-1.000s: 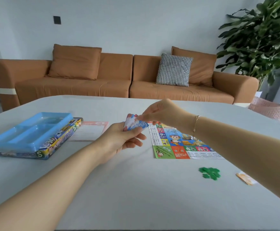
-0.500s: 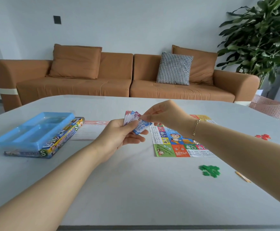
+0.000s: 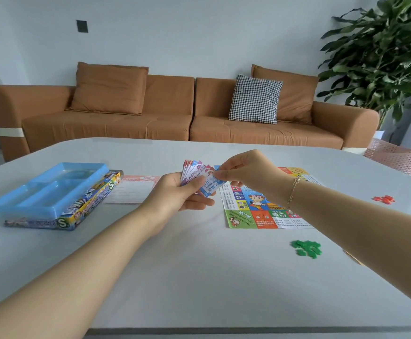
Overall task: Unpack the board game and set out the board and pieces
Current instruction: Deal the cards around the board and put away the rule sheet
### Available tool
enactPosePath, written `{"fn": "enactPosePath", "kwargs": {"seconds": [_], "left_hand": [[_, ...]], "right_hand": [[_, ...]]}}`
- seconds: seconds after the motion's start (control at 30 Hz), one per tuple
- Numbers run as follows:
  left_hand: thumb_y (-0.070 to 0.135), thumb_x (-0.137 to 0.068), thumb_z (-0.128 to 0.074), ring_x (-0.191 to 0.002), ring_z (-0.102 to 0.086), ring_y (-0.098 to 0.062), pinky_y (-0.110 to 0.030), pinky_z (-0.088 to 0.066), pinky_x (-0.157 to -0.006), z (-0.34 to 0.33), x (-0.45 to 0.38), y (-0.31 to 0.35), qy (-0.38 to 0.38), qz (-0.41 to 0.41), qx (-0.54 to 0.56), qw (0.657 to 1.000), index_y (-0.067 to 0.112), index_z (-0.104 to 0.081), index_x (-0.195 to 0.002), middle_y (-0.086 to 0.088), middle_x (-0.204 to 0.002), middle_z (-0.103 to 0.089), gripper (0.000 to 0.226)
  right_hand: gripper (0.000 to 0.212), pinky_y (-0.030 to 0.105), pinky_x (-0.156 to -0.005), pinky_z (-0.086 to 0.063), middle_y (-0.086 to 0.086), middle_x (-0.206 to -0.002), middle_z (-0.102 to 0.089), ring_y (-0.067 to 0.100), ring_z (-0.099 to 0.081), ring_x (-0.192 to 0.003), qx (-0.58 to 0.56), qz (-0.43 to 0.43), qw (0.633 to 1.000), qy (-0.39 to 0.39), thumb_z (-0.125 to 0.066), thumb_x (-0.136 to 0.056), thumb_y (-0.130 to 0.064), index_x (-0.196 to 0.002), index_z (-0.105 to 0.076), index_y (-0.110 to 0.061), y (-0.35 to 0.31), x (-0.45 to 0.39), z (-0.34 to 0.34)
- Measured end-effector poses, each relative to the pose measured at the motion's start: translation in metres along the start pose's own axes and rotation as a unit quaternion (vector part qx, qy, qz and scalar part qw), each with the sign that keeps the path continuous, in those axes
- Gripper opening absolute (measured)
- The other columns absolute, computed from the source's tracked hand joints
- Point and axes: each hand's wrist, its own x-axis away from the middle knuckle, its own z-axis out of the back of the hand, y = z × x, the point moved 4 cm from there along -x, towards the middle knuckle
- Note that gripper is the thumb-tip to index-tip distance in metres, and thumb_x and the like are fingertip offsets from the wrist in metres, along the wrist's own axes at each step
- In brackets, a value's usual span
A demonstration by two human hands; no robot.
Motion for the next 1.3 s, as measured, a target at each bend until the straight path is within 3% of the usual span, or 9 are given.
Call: {"fn": "enactPosePath", "kwargs": {"seconds": [0.2, 0.3, 0.43, 0.6, 0.8, 0.9, 1.0, 1.13, 1.3], "left_hand": [[0.014, -0.090, -0.061, -0.063, -0.070, -0.014, -0.017, -0.052, -0.053, -0.015, 0.006, 0.006, 0.034, 0.000, 0.011, 0.999, 0.007, -0.064, -0.098, -0.004, -0.078, -0.073, 0.011], [0.012, -0.087, -0.065, -0.058, -0.068, -0.011, -0.016, -0.051, -0.052, -0.032, 0.016, 0.018, 0.053, -0.004, 0.014, 0.998, 0.007, -0.065, -0.094, -0.002, -0.069, -0.072, 0.008], [0.014, -0.086, -0.067, -0.058, -0.069, -0.009, -0.016, -0.051, -0.051, -0.060, 0.035, 0.037, 0.053, -0.007, 0.012, 0.998, 0.009, -0.064, -0.094, -0.006, -0.079, -0.071, 0.010], [0.016, -0.089, -0.062, -0.059, -0.070, -0.011, -0.016, -0.053, -0.052, -0.100, 0.065, 0.059, 0.017, -0.015, 0.018, 1.000, 0.011, -0.063, -0.089, -0.006, -0.080, -0.071, 0.005], [0.012, -0.088, -0.064, -0.055, -0.069, -0.011, -0.016, -0.053, -0.051, -0.138, 0.080, 0.057, -0.024, -0.005, 0.057, 0.998, 0.009, -0.064, -0.085, 0.000, -0.067, -0.073, 0.004], [0.010, -0.088, -0.063, -0.054, -0.068, -0.010, -0.016, -0.053, -0.050, -0.167, 0.076, 0.051, -0.068, 0.003, 0.039, 0.997, 0.007, -0.064, -0.086, 0.000, -0.064, -0.072, 0.004], [0.010, -0.090, -0.062, -0.057, -0.069, -0.010, -0.015, -0.052, -0.050, -0.191, 0.059, 0.055, -0.092, -0.009, 0.029, 0.995, 0.003, -0.063, -0.093, -0.002, -0.067, -0.073, 0.008], [0.012, -0.089, -0.063, -0.060, -0.069, -0.010, -0.016, -0.053, -0.053, -0.228, 0.018, 0.063, -0.117, -0.020, -0.011, 0.993, 0.004, -0.063, -0.090, -0.008, -0.079, -0.072, 0.008], [0.011, -0.089, -0.062, -0.057, -0.068, -0.009, -0.014, -0.052, -0.051, -0.285, -0.057, 0.053, -0.165, -0.022, -0.082, 0.983, 0.008, -0.060, -0.090, -0.008, -0.079, -0.071, 0.004]], "right_hand": [[0.008, 0.022, -0.056, -0.044, 0.003, -0.070, -0.068, 0.012, -0.053, -0.062, -0.007, 0.007, 1.000, 0.019, -0.076, -0.077, -0.018, -0.072, -0.071, -0.020, 0.001, 0.015, 0.013], [0.006, 0.027, -0.059, -0.044, 0.009, -0.070, -0.068, 0.014, -0.051, -0.060, -0.015, 0.012, 0.999, 0.047, -0.078, -0.076, -0.017, -0.072, -0.073, -0.018, -0.004, 0.036, 0.032], [0.006, 0.012, -0.041, -0.036, 0.005, -0.061, -0.064, 0.001, -0.047, -0.043, -0.001, 0.024, 0.996, 0.081, -0.077, -0.077, -0.016, -0.079, -0.075, -0.011, -0.010, 0.071, 0.060], [0.007, 0.032, -0.061, -0.045, 0.017, -0.081, -0.072, 0.019, -0.051, -0.064, 0.006, 0.022, 0.990, 0.136, -0.076, -0.077, -0.016, -0.082, -0.076, -0.012, -0.009, 0.115, 0.098], [0.018, 0.019, -0.056, -0.047, 0.007, -0.072, -0.066, 0.011, -0.052, -0.058, -0.044, -0.041, 0.981, 0.184, -0.074, -0.080, -0.014, -0.092, -0.073, 0.000, 0.005, 0.164, 0.131], [0.021, 0.016, -0.060, -0.053, 0.008, -0.072, -0.064, 0.012, -0.055, -0.060, -0.108, -0.074, 0.963, 0.234, -0.074, -0.079, -0.011, -0.095, -0.070, 0.003, 0.029, 0.187, 0.156], [0.028, 0.027, -0.076, -0.056, 0.015, -0.082, -0.065, 0.017, -0.057, -0.066, -0.136, -0.097, 0.944, 0.283, -0.076, -0.077, -0.011, -0.099, -0.069, 0.005, 0.059, 0.192, 0.189], [0.027, 0.017, -0.055, -0.049, 0.008, -0.080, -0.065, 0.010, -0.050, -0.059, -0.081, -0.142, 0.933, 0.321, -0.076, -0.078, -0.015, -0.099, -0.071, 0.001, 0.118, 0.188, 0.240], [0.023, 0.023, -0.052, -0.040, 0.018, -0.088, -0.069, 0.013, -0.046, -0.056, 0.016, -0.192, 0.950, 0.247, -0.077, -0.076, -0.013, -0.094, -0.073, 0.000, 0.211, 0.152, 0.269]]}}
